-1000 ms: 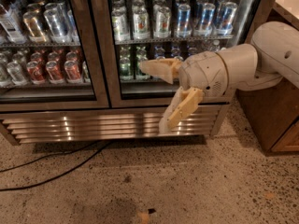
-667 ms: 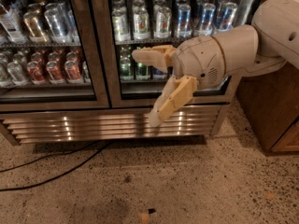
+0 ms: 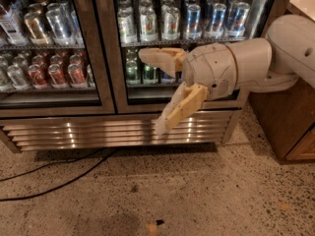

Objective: Open right fridge door

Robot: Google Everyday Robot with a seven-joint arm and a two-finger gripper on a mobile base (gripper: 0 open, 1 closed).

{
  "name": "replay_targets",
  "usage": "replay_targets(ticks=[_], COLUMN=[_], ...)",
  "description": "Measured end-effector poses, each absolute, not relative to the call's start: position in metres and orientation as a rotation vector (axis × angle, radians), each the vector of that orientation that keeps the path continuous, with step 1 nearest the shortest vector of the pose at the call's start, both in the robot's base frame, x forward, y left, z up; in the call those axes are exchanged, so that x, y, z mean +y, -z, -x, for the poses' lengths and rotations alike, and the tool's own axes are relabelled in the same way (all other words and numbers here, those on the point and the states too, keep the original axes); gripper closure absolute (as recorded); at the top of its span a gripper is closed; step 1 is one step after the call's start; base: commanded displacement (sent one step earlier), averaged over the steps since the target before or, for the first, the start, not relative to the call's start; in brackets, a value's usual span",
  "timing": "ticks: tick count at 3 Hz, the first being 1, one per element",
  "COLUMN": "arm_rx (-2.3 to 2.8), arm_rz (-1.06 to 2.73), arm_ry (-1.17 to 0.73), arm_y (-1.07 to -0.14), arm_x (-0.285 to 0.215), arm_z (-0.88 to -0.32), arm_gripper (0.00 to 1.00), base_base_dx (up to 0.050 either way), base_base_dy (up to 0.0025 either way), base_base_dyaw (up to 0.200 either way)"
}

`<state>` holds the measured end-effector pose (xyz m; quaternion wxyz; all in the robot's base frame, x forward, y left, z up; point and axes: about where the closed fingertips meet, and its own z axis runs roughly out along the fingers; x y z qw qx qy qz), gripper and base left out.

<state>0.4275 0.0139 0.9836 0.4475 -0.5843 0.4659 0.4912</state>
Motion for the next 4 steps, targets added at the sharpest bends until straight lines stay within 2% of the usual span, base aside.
replay_targets(ticks=[1, 3, 4], arm_rx=[1.063, 1.077, 1.098], arm_rz=[1.307, 1.292, 1.301], arm_ry=[-1.152, -1.209, -1.190], arm_y=[-0.992, -0.989, -1.047], arm_x=[0.009, 0.011, 0.031], arm_z=[-0.424, -0.430, -0.445], arm_gripper=[0.00, 0.00, 0.00], base_base_dx=[0.000, 0.000, 0.000], base_base_dy=[0.00000, 0.00000, 0.00000], base_base_dyaw=[0.000, 0.000, 0.000])
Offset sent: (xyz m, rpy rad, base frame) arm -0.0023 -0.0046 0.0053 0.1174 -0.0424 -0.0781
